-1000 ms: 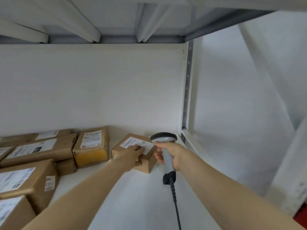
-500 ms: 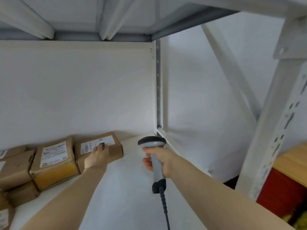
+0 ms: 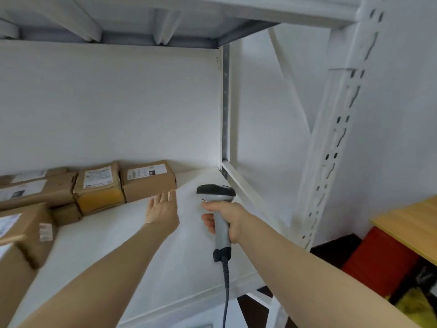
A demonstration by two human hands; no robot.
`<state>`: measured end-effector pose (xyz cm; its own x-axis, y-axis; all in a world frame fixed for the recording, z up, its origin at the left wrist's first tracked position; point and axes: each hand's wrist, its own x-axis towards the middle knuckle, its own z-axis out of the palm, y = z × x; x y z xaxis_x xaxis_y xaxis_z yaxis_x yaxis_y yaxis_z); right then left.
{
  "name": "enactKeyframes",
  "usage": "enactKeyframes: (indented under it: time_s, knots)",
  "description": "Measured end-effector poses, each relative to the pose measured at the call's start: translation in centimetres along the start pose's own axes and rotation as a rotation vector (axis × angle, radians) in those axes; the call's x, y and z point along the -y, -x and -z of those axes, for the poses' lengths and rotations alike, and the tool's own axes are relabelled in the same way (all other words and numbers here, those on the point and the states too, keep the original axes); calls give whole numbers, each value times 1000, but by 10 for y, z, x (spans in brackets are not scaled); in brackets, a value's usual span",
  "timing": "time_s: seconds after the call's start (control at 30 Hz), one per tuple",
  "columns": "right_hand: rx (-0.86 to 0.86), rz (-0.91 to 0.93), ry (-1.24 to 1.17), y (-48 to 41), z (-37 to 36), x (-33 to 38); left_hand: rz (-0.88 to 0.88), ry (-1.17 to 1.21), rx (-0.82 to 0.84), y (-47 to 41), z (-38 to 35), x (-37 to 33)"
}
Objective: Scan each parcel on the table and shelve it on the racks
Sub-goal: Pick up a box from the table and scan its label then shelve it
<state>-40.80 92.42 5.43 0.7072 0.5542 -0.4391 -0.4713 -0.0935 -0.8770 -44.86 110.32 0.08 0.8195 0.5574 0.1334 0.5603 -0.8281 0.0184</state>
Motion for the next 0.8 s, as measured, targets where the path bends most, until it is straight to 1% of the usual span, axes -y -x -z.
enactKeyframes:
  time_s: [0.13,0.2,0.27,0.37,0.43,0.53,0.63,0.8]
  knots:
    - [23,-2,28,53,30,-27,58,127,26,67,15,-40]
    - [38,-3,32,83,54,-45,58,108,11,102,22,-64]
    - [26,-6,22,112,84,-62,19,74,27,137,25,-92]
    - [-14,-9,-29,154,137,-84,-104,39,72,183,24,-141]
    - [-73,2,-66,178,177,-96,-208,15,90,208,23,-180]
    - [-197,1,-136,214,243,-109,-378,4,114,239,22,-247]
    - [-334,53,-205,247,311,-118,-547,-2,115,260,20,-322]
    - [-568,139,-387,297,424,-132,-773,91,143,287,8,-448]
